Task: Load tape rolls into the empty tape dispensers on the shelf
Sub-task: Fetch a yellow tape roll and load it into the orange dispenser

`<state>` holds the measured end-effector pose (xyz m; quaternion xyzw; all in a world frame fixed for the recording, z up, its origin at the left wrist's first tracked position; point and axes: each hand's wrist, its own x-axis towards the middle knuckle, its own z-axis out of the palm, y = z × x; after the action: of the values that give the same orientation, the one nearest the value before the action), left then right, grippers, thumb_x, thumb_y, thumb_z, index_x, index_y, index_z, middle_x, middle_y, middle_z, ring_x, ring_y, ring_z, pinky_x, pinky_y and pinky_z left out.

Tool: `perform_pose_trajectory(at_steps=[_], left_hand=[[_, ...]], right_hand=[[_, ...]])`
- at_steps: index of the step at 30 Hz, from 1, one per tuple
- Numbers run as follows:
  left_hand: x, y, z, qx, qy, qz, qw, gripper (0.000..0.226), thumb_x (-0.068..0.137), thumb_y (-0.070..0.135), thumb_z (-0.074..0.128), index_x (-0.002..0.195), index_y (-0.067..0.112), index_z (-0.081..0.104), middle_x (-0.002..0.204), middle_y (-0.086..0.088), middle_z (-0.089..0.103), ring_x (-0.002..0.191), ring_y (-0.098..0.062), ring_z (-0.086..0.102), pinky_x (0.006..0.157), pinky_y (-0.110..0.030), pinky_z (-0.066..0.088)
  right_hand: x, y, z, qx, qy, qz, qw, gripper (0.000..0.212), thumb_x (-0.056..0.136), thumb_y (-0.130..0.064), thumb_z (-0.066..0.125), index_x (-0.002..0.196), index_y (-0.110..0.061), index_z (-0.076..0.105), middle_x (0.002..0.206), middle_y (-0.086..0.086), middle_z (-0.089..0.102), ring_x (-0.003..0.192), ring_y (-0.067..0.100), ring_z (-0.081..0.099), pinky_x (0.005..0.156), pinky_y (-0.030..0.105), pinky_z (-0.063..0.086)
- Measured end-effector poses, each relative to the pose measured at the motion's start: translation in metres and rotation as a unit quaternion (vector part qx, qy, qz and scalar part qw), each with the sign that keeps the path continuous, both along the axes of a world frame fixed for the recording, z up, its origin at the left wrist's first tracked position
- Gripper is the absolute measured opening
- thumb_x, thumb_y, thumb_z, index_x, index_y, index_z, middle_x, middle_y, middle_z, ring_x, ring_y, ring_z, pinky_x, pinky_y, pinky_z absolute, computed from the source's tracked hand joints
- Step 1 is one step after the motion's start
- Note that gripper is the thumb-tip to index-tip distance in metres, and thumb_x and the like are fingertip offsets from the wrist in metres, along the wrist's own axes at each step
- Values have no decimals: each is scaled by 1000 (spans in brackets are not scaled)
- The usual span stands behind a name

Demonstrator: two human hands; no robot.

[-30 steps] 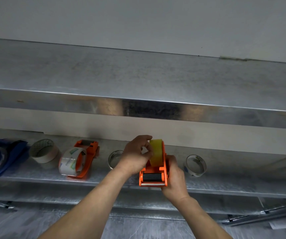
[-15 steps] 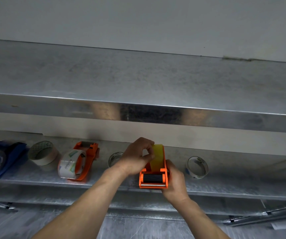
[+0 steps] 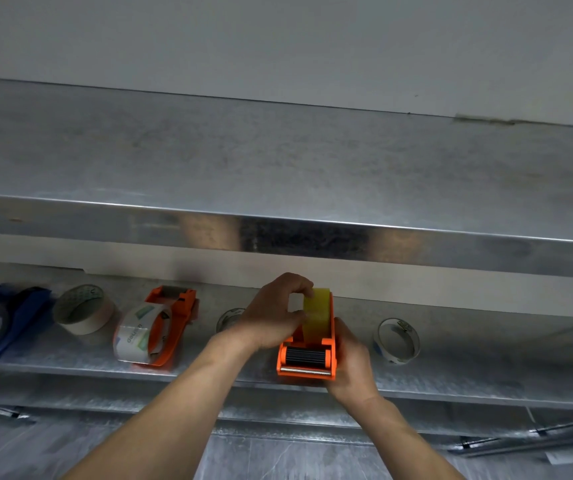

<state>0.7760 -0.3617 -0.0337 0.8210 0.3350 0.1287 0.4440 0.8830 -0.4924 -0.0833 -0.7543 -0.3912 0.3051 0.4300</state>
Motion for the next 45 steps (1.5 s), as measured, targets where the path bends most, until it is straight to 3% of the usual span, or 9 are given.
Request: perform_pose_trajectory(at_steps=[2, 7, 12, 19, 26, 30, 34, 37, 45], left_hand=[[1, 1, 0, 0, 0, -1, 1000, 29, 84, 13, 70, 106, 30, 60, 128, 14, 54, 121, -6, 48, 102, -21, 41], [3, 2, -1, 7, 2, 13, 1000, 23, 82, 16, 75, 99, 29, 67, 126, 16, 57, 121, -7, 50, 104, -30, 44], [5, 3, 0, 31, 5, 10, 999, 17, 81, 16, 76, 96, 24, 70, 127, 15, 58, 119, -4, 49, 97, -20, 39], [8, 7, 4, 87, 40, -43, 994, 10, 85, 15, 71, 79, 21, 67, 131, 8, 57, 123, -8, 46, 97, -21, 33], [8, 9, 1, 86, 35, -33, 995, 23, 86, 16, 70, 107, 22, 63, 129, 9, 58, 121, -8, 49, 95, -17, 31], [8, 10, 4, 101, 44, -37, 993, 9, 86, 14, 70, 81, 21, 67, 132, 7, 57, 124, -10, 47, 98, -20, 30], [7, 12, 5, 77, 29, -36, 996, 15, 85, 13, 71, 75, 23, 64, 130, 8, 59, 125, -10, 47, 99, -22, 32], [5, 11, 5, 34, -2, -20, 999, 1, 86, 15, 70, 86, 14, 69, 120, 15, 62, 122, -7, 51, 100, -23, 34], [2, 12, 11, -29, -27, -10, 999, 17, 91, 15, 63, 76, 22, 59, 126, 9, 66, 122, -9, 56, 94, -36, 51]], right_hand=[[-1, 3, 6, -12, -3, 5, 1000, 27, 92, 2, 59, 81, -23, 57, 71, -5, 62, 56, -8, 59, 54, 9, 44], [-1, 8, 4, -1, -13, 1, 1000, 29, 88, -1, 67, 80, -26, 54, 73, -5, 64, 63, -10, 60, 57, 7, 43], [0, 7, -2, 6, -39, -1, 999, 35, 88, -5, 67, 82, -36, 53, 71, -12, 63, 62, -6, 60, 62, 14, 45], [-2, 10, -8, 8, -72, 4, 997, 32, 83, -18, 76, 87, -40, 52, 73, -13, 67, 76, -6, 65, 61, 9, 48], [0, 12, -6, 7, -52, 2, 999, 22, 88, -10, 71, 91, -28, 58, 77, -11, 68, 77, -10, 64, 62, 7, 46], [2, 15, -10, 12, -93, 10, 996, 23, 87, -17, 71, 92, -33, 55, 75, -12, 67, 73, -4, 64, 60, 9, 46], [3, 16, -11, 11, -103, 14, 995, 28, 86, -17, 70, 85, -38, 52, 72, -11, 67, 71, 0, 65, 60, 12, 48], [6, 20, -12, 13, -89, -7, 996, 35, 85, -10, 67, 77, -40, 52, 68, -12, 65, 70, -6, 63, 57, 10, 44], [6, 20, -18, 27, -89, 10, 996, 36, 81, -8, 70, 77, -39, 52, 69, -18, 67, 68, -2, 63, 56, 12, 45]])
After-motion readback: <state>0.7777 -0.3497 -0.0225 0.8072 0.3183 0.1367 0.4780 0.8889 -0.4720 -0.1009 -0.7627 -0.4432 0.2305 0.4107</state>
